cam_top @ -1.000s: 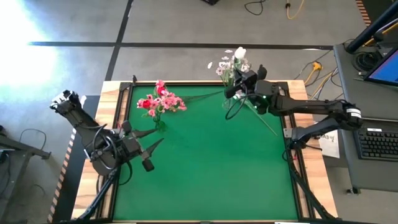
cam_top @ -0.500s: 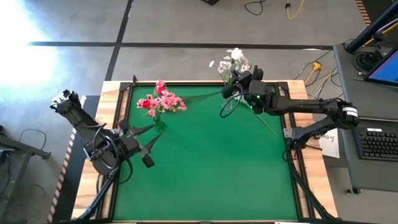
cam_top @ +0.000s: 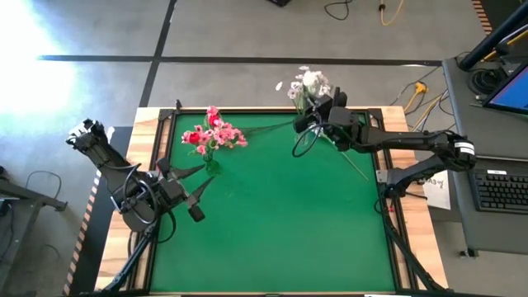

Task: Sort flowers into vase by color
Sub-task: Put the bottom white flower into the transparent vase

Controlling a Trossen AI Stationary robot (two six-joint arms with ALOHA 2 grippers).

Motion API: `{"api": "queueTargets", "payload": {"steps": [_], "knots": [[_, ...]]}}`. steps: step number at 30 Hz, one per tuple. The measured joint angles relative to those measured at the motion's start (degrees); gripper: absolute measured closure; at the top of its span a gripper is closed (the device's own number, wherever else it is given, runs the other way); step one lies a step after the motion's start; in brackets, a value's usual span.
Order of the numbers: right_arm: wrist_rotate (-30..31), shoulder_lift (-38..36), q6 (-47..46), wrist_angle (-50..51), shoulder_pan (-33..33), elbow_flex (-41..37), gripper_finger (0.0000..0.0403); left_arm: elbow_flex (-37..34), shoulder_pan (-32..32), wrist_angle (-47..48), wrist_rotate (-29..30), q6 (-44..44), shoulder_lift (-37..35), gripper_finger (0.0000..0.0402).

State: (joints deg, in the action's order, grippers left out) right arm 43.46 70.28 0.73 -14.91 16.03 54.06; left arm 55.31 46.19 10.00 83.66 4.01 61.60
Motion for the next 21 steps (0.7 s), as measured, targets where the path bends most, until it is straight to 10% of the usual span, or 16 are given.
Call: {"api": "queueTargets", "payload": {"steps": [21], "knots": [[0.01,-4.20,-5.75,10.80,-0.28,0.00,0.0124,-3.29,0.00,1.05,-2.04,4.08,0.23,0.0232]]}}
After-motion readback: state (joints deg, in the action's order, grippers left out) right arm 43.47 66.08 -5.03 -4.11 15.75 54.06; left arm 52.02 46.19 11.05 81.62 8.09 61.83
